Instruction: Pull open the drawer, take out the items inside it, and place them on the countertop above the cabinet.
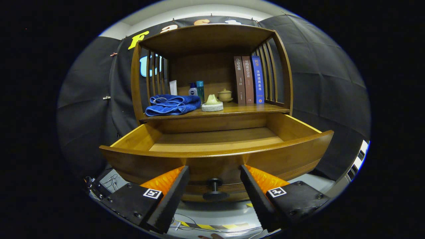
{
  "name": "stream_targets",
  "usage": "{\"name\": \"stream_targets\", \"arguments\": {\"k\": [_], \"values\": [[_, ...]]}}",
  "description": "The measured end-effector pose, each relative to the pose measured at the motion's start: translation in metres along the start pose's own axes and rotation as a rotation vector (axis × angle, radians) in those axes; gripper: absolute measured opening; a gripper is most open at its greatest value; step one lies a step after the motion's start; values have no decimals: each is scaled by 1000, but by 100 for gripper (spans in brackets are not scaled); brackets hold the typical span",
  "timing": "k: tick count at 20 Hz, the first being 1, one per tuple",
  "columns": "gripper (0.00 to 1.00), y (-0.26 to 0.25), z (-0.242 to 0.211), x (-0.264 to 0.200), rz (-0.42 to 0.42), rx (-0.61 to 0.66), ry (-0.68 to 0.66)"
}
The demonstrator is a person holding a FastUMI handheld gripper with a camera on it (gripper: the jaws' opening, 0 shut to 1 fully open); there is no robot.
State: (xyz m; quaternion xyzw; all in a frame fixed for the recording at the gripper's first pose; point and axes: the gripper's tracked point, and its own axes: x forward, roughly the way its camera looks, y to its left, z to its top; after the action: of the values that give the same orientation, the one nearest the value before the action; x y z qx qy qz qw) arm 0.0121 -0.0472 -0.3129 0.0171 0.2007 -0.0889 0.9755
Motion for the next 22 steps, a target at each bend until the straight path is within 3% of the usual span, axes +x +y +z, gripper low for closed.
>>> {"name": "stream_targets", "arguments": {"k": [7, 17, 22], "values": [[100, 3, 21, 41, -6, 0, -12], [100, 4, 41, 145, -10, -2, -19], [100, 3, 46, 167, -10, 5, -21]]}}
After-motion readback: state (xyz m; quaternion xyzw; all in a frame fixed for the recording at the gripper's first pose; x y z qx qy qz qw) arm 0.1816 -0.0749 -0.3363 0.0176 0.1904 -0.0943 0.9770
